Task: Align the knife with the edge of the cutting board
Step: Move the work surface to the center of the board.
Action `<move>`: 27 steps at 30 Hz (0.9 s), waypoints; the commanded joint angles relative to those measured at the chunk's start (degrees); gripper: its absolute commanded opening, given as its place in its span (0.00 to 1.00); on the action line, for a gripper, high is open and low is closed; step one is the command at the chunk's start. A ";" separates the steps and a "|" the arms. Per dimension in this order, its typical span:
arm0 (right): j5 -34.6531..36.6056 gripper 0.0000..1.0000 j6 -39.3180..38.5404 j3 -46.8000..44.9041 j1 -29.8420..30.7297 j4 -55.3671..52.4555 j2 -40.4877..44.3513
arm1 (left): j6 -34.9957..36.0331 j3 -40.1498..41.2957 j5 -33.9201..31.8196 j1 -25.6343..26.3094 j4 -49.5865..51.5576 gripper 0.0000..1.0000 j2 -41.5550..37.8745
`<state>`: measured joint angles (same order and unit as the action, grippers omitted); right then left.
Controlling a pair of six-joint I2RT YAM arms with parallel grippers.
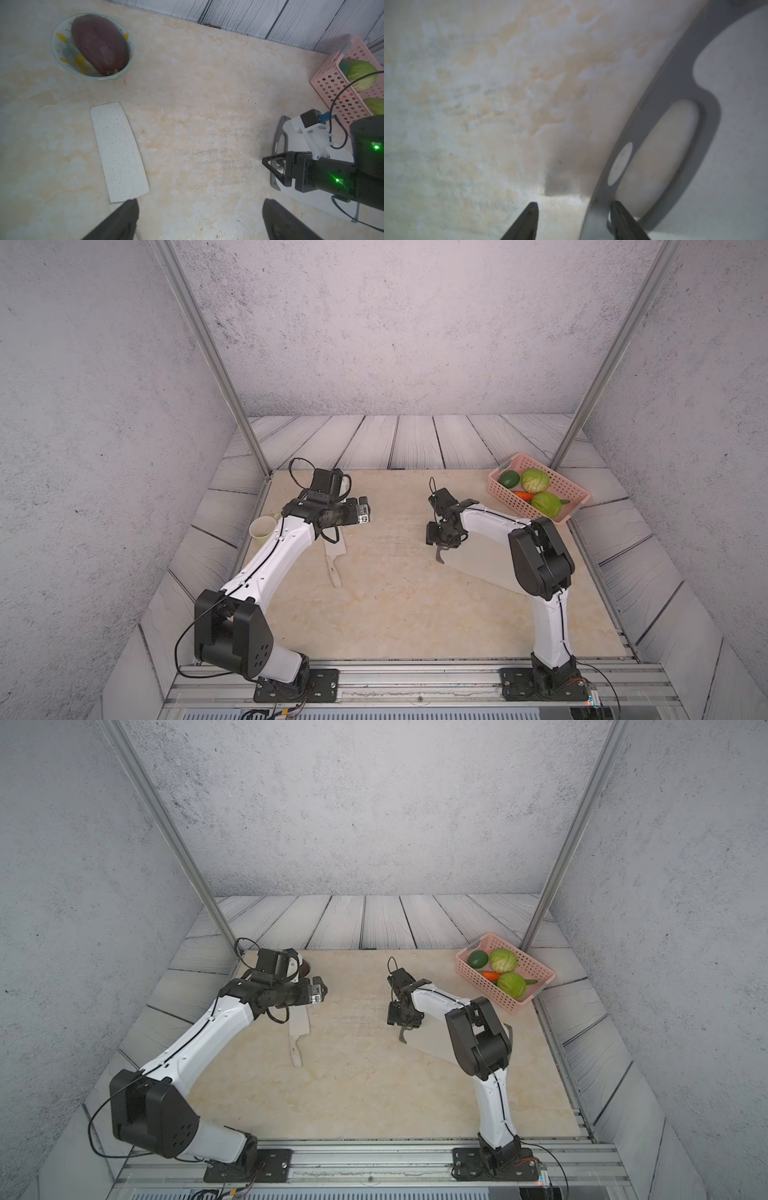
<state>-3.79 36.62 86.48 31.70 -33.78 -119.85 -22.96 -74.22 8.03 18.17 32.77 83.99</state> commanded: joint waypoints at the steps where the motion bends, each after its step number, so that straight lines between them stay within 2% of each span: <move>1: -4.12 0.60 3.60 -3.54 3.91 -2.19 -1.98 | 0.11 -0.83 -1.58 0.28 0.03 0.98 -0.19; 17: -1.97 0.60 13.09 -3.64 18.17 3.49 -4.37 | -0.81 1.03 -8.84 0.66 -0.36 0.98 -1.16; 22: -0.89 0.61 13.22 -3.31 19.14 2.88 -2.30 | 0.19 1.96 -11.98 2.19 -0.61 0.98 -2.19; 27: 1.04 0.65 9.68 -3.12 18.87 -0.14 4.24 | 0.32 0.92 -12.69 4.32 0.99 0.98 0.26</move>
<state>-3.90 47.70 84.60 50.52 -27.66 -118.78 -23.18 -72.97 -3.22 21.52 32.58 83.33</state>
